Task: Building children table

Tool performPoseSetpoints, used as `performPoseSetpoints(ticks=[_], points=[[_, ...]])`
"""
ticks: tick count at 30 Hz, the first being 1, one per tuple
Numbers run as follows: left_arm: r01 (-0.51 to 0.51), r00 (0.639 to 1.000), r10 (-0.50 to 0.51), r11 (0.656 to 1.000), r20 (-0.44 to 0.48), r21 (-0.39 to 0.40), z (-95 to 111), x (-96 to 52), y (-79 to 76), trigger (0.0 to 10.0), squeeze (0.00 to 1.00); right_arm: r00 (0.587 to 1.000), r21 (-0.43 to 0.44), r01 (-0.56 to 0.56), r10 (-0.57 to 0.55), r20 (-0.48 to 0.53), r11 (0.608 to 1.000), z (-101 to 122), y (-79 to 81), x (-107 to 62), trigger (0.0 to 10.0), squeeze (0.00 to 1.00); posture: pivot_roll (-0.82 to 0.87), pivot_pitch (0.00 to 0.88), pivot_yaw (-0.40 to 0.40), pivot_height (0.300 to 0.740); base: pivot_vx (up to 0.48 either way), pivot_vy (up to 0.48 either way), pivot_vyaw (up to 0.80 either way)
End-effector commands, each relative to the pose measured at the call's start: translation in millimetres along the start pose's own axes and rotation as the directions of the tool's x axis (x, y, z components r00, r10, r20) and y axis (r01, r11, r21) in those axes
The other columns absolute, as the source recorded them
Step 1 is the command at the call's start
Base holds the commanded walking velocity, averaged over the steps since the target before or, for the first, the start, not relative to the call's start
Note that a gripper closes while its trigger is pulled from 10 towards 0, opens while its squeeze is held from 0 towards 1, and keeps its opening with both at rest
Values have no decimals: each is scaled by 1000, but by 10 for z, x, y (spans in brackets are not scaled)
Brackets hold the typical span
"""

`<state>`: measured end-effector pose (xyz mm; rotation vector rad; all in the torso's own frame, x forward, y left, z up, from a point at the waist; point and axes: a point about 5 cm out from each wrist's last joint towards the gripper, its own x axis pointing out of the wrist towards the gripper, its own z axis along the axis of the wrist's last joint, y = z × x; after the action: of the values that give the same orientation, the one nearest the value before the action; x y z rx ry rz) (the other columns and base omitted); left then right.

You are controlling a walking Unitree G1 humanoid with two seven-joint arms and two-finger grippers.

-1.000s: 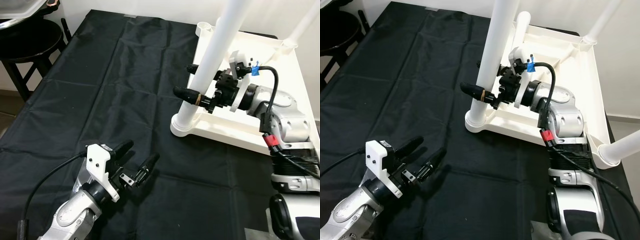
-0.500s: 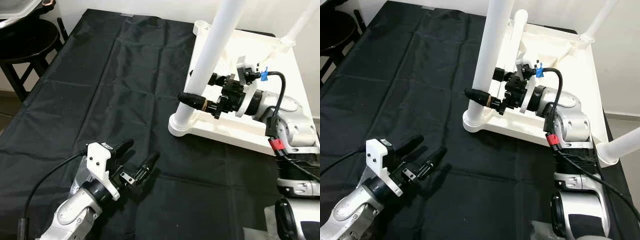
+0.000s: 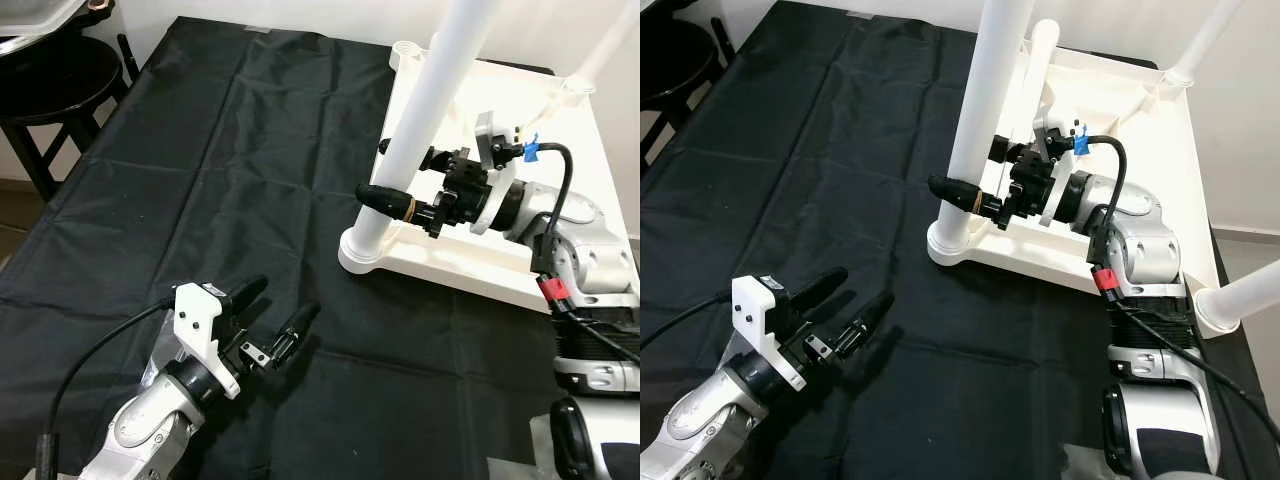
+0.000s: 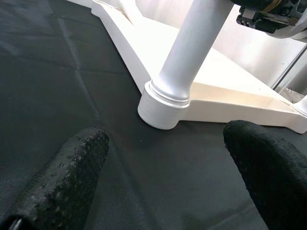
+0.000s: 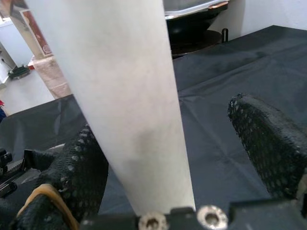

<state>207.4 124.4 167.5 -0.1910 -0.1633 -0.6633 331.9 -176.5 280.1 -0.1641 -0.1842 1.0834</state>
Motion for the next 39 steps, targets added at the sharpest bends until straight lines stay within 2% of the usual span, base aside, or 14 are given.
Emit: performPoseSetpoints(ticks=[1, 36, 37, 39], points=[[-1, 1000, 1, 1000, -15, -14, -30, -21, -12, 10000, 0, 1000, 6, -8, 8, 11, 1000, -10, 25, -32, 0, 0, 8, 268, -80, 740, 0, 0, 0], [-3, 1000, 3, 1000, -12, -9, -25, -4, -2, 10000, 0, 1000, -9, -5, 5, 23, 1000, 13, 54, -3, 0, 0, 9, 273, -80, 740, 0, 0, 0], [-3, 1000, 2, 1000, -12, -9, -25, -4, -2, 10000, 0, 1000, -14, 1, -1, 27, 1000, 18, 53, -2, 2510, 0, 9, 273, -79, 740, 0, 0, 0], [-3, 1000, 2, 1000, -12, -9, -25, -4, -2, 10000, 0, 1000, -14, 1, -1, 27, 1000, 18, 53, -2, 2510, 0, 9, 273, -79, 740, 0, 0, 0]])
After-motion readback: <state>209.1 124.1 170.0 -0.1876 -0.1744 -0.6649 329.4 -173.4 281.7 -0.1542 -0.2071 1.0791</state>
